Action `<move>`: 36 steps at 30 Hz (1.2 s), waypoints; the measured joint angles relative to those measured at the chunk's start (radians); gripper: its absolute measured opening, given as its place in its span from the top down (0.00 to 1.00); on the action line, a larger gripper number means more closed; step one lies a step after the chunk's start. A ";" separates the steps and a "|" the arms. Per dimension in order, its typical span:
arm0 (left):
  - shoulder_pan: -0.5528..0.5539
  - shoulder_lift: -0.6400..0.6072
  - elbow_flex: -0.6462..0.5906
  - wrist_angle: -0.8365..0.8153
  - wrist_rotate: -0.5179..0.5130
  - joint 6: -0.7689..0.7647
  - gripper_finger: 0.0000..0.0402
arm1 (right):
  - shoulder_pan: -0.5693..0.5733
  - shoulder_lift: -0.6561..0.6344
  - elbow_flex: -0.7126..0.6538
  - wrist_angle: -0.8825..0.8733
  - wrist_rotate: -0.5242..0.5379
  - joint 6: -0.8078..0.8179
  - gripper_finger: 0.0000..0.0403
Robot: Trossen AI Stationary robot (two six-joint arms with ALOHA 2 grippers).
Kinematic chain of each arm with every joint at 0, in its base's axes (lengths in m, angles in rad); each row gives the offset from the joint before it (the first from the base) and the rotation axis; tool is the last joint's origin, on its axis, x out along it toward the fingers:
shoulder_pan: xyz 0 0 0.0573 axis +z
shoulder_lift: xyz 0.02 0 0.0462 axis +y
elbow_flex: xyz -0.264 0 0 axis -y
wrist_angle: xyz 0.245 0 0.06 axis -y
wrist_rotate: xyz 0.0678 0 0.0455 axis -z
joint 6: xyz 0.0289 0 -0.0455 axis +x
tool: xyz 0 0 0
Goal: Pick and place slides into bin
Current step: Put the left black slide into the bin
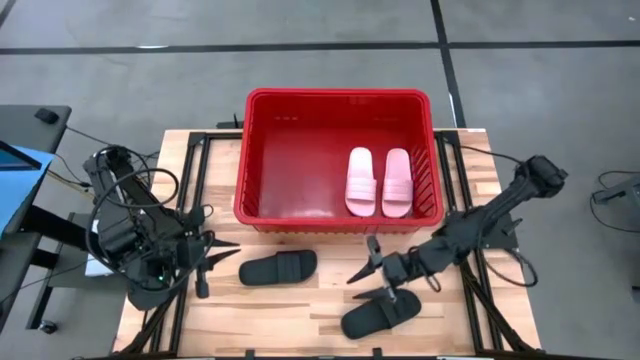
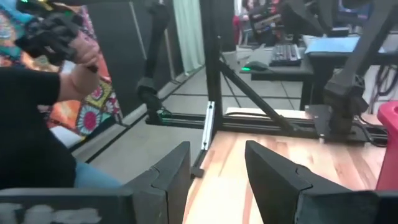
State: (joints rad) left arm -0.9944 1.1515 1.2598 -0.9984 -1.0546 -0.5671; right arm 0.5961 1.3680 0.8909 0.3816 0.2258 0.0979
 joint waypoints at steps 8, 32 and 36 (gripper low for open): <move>-0.022 -0.002 -0.024 0.026 0.081 0.109 0.92 | 0.017 -0.027 0.000 -0.134 0.119 0.092 0.64; 0.139 -0.432 -0.433 0.823 0.414 0.373 0.92 | 0.028 -0.239 0.001 -0.529 0.158 0.321 0.64; 0.139 -0.432 -0.433 0.878 0.413 0.464 0.92 | 0.025 -0.223 0.002 -0.443 0.122 0.429 0.64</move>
State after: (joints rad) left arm -0.8555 0.7193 0.8272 -0.1202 -0.6415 -0.1027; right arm 0.6215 1.1452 0.8925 -0.0617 0.3480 0.5271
